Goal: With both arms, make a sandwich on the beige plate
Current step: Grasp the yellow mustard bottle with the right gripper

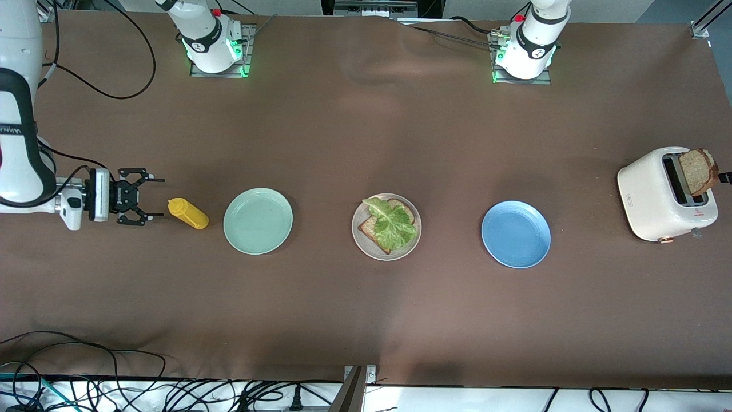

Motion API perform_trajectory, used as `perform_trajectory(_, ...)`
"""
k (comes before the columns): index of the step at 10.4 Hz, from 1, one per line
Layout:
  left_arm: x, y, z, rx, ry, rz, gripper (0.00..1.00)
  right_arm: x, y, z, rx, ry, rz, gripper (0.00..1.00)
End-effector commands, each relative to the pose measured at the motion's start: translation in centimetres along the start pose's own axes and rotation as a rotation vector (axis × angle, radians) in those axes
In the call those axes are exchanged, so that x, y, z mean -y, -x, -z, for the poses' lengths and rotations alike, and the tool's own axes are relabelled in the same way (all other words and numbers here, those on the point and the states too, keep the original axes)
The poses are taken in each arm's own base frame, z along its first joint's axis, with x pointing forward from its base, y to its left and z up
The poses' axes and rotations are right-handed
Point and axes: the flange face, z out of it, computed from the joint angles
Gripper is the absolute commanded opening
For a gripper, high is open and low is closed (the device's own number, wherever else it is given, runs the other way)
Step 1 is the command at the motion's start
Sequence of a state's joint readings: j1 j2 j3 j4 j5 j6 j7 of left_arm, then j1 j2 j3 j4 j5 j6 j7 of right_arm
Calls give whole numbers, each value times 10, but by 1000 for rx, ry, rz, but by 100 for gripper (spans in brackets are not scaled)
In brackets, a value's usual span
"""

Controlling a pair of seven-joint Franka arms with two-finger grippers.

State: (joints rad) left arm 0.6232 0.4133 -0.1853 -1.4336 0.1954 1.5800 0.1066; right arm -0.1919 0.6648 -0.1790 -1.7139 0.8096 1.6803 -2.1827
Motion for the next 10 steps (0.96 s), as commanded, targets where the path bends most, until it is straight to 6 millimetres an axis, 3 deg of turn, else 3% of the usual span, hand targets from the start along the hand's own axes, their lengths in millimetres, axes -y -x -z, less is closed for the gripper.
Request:
perform_trajectory(1, 14, 5, -22, 37, -8, -9, 96, -18, 18, -17, -96, 8, -2, 100)
perform_trajectory(3, 19, 8, -40, 73, 0, -5, 95, -24, 19, -26, -103, 8, 4, 100)
perform_trajectory(7, 22, 13, -65, 112, 6, -1, 95, -36, -3, -47, -149, 8, 119, 100)
perform_trajectory(10, 19, 15, -77, 135, 9, -5, 86, -41, -3, -54, -167, 47, 223, 100)
